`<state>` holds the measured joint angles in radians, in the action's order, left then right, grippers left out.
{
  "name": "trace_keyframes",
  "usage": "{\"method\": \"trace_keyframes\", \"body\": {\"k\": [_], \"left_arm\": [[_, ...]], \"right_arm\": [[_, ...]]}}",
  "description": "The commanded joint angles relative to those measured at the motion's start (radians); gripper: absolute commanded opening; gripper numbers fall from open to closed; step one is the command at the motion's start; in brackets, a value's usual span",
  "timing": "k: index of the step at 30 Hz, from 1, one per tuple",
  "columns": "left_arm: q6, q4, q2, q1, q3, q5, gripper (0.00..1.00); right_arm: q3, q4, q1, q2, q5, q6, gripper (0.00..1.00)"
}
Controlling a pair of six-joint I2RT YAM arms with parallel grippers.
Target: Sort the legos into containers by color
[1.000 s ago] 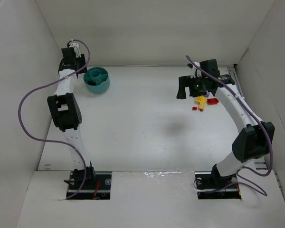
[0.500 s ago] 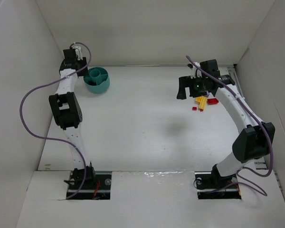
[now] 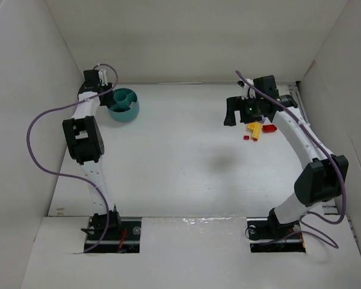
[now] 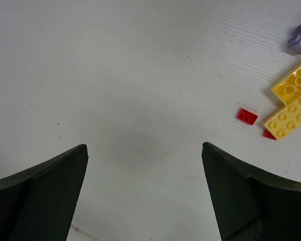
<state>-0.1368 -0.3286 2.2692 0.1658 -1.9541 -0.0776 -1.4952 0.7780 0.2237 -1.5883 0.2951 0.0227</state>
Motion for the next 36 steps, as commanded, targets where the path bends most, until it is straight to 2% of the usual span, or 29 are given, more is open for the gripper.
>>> {"method": "trace_keyframes", "body": {"k": [1, 20, 26, 33, 36], "left_arm": [[-0.018, -0.023, -0.091, 0.009, 0.043, -0.005, 0.47], [0.014, -0.056, -0.309, 0.028, 0.228, -0.215, 0.46], [0.034, -0.015, -0.358, 0.028, 0.288, -0.214, 0.46], [-0.056, -0.156, -0.307, 0.028, 0.178, -0.421, 0.47], [-0.098, -0.174, -0.295, 0.028, 0.176, -0.453, 0.47]], "right_arm": [[-0.016, -0.005, 0.008, 0.036, -0.007, -0.01, 1.0], [-0.016, -0.005, 0.008, 0.036, -0.007, -0.02, 1.0], [-0.016, -0.005, 0.008, 0.036, -0.007, -0.02, 1.0], [-0.016, -0.005, 0.008, 0.045, -0.007, -0.02, 1.0], [-0.016, -0.005, 0.008, 0.045, -0.007, -0.02, 1.0]]}}
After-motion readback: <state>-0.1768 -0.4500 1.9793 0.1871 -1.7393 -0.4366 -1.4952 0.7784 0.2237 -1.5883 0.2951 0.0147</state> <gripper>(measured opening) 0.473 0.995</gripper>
